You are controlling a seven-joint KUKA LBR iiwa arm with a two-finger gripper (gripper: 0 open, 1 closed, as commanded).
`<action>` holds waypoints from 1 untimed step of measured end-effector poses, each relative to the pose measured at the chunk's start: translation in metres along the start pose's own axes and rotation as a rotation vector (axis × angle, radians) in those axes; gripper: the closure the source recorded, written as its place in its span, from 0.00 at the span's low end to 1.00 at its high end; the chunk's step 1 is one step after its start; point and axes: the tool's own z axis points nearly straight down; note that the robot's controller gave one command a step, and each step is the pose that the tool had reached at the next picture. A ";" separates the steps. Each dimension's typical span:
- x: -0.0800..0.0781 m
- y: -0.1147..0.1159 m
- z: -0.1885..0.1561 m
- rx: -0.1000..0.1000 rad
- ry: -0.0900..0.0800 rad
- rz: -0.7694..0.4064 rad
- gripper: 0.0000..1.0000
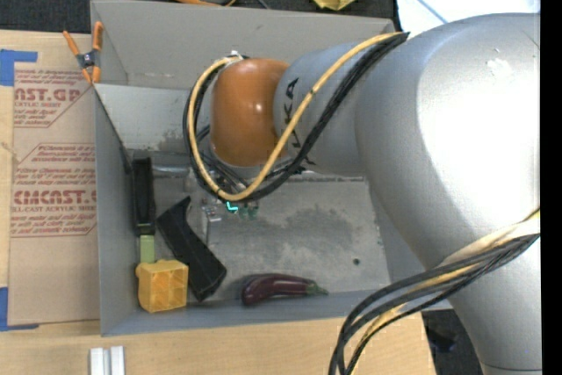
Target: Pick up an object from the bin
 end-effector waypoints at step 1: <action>0.019 0.012 -0.033 0.000 -0.007 -0.247 0.00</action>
Offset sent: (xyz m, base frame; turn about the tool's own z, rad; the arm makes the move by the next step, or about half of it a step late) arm 0.0069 0.0049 -0.0037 -0.0110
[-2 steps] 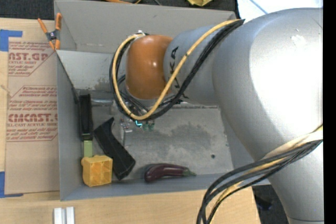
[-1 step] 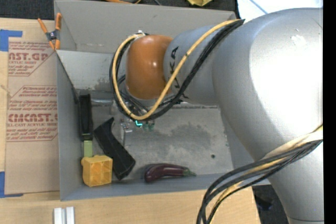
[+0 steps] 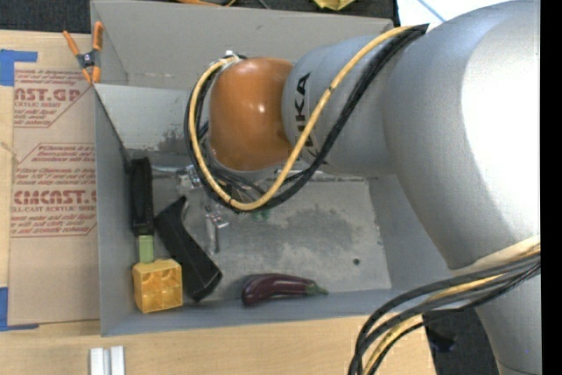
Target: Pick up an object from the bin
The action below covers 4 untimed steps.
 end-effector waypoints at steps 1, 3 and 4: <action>-0.025 -0.014 0.036 0.000 0.001 0.235 1.00; -0.026 -0.002 0.022 0.003 -0.003 0.238 1.00; -0.033 -0.011 0.005 0.001 -0.002 0.232 1.00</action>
Offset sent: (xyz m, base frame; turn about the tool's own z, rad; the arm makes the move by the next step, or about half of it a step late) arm 0.0000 0.0000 0.0000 0.0000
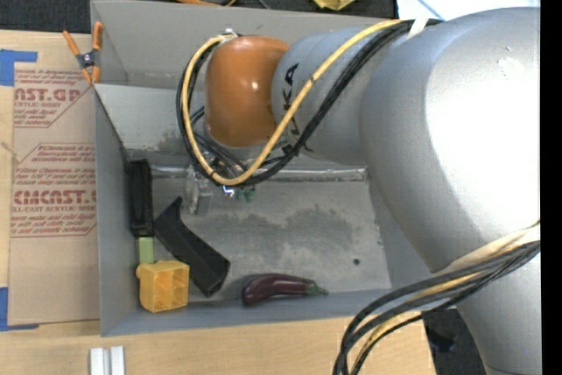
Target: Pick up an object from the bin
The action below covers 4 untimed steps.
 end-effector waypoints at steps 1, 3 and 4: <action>0.004 0.000 -0.016 0.002 0.013 0.000 1.00; 0.013 -0.013 -0.002 0.002 -0.001 -0.029 1.00; 0.019 -0.008 0.001 0.000 -0.006 -0.052 1.00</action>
Offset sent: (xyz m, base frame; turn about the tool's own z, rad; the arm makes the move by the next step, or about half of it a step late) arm -0.0051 0.0432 -0.0139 0.0024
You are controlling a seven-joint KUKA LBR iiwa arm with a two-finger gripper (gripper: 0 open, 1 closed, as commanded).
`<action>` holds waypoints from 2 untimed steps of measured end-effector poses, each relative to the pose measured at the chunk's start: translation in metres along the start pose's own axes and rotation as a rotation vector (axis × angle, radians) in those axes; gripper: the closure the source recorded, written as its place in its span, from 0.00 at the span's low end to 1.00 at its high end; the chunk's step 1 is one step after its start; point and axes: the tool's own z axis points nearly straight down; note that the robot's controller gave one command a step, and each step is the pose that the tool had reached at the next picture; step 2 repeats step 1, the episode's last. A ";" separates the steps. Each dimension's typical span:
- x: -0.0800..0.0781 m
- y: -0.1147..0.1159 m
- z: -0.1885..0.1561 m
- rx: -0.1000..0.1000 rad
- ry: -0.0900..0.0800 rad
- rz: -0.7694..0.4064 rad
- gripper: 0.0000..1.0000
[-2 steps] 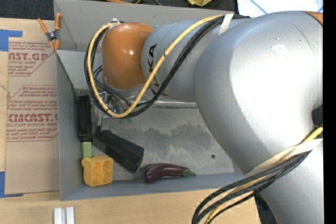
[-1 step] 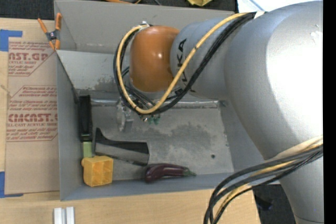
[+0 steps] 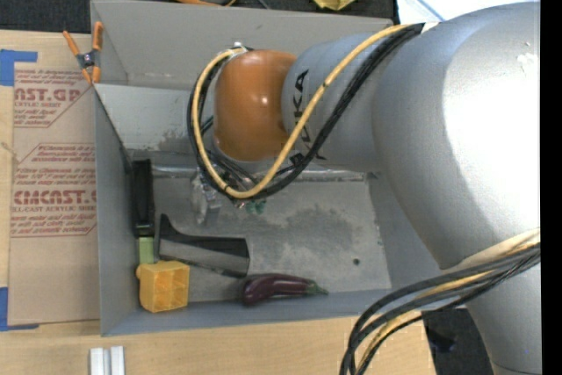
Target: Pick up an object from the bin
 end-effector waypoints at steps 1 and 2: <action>0.006 -0.010 -0.026 0.000 -0.002 -0.266 1.00; 0.006 -0.010 -0.026 0.000 -0.002 -0.266 1.00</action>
Offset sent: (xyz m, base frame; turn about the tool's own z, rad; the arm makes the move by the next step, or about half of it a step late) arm -0.0671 0.0014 -0.0300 -0.2251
